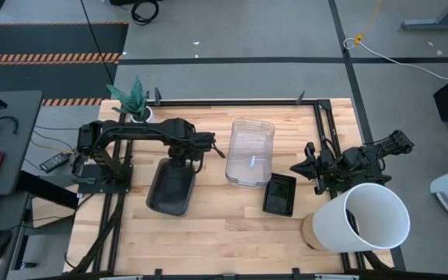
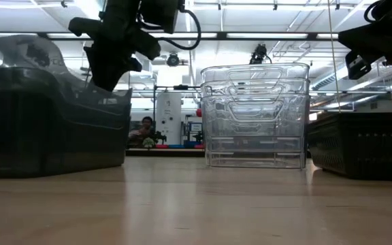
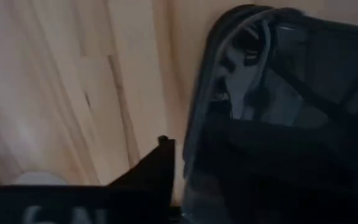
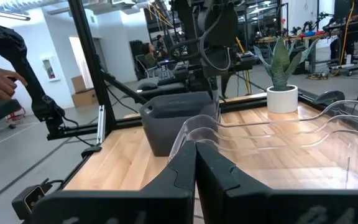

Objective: Stack baskets by color
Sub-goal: Stack the bottom gray bin on the top gray bins

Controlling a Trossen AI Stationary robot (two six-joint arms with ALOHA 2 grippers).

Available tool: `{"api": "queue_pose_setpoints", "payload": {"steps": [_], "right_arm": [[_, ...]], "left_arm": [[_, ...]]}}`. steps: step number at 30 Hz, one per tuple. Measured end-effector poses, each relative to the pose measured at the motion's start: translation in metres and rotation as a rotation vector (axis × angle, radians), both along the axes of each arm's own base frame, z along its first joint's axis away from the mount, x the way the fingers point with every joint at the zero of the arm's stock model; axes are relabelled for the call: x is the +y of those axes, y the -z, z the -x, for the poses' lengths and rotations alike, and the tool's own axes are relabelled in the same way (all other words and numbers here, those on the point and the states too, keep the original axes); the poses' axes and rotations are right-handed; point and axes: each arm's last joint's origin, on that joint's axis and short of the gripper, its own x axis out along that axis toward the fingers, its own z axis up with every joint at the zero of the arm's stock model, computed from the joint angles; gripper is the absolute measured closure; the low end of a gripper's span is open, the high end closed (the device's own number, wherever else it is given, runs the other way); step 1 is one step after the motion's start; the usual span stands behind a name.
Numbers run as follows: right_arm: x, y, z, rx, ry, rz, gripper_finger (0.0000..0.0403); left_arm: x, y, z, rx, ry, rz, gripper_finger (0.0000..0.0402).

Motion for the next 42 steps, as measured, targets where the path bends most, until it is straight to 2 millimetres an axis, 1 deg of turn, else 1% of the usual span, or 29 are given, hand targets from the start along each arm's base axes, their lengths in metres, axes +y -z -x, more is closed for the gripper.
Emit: {"api": "queue_pose_setpoints", "payload": {"steps": [3,5,7,9,13,15,21,26,30,35,40,42], "right_arm": [[0.000,0.000,0.000,0.000,0.000,0.000,0.0386],[0.000,0.000,0.000,0.000,0.000,0.000,0.0386],[0.000,0.000,0.000,0.000,0.000,0.000,0.0386],[0.000,0.000,0.000,0.000,0.000,0.000,0.0386],[0.000,0.000,0.000,0.000,0.000,0.000,0.0386],[0.000,0.000,0.000,0.000,0.000,0.000,0.0386],[0.000,0.000,0.000,0.000,0.000,0.000,0.0386],[0.000,0.000,0.000,0.000,0.000,0.000,0.0386],[0.000,0.000,0.000,0.000,0.000,0.000,0.0386],[0.000,0.000,0.000,0.000,0.000,0.000,0.0386],[0.000,0.000,0.000,0.000,0.000,0.000,0.0386],[0.000,0.000,0.000,0.000,0.000,0.000,0.0386]], "left_arm": [[0.001,0.000,0.000,0.006,-0.024,-0.048,0.0239],[0.003,-0.001,0.003,0.026,-0.096,-0.115,0.0214],[0.004,-0.001,0.006,0.047,-0.153,-0.169,0.0200],[0.006,0.004,0.011,0.037,-0.186,-0.189,0.0197],[0.002,0.019,0.028,-0.013,-0.211,-0.146,0.0211],[0.000,0.026,0.035,-0.079,-0.239,-0.109,0.0224],[-0.005,0.029,0.059,-0.326,-0.314,-0.079,0.0248],[-0.012,0.029,0.082,-0.531,-0.378,-0.080,0.0248],[-0.020,0.035,0.100,-0.707,-0.402,-0.095,0.0245],[-0.025,0.053,0.116,-0.896,-0.439,-0.103,0.0254],[-0.027,0.073,0.124,-1.051,-0.455,-0.101,0.0259],[-0.028,0.084,0.126,-1.068,-0.463,-0.082,0.0260]]}}
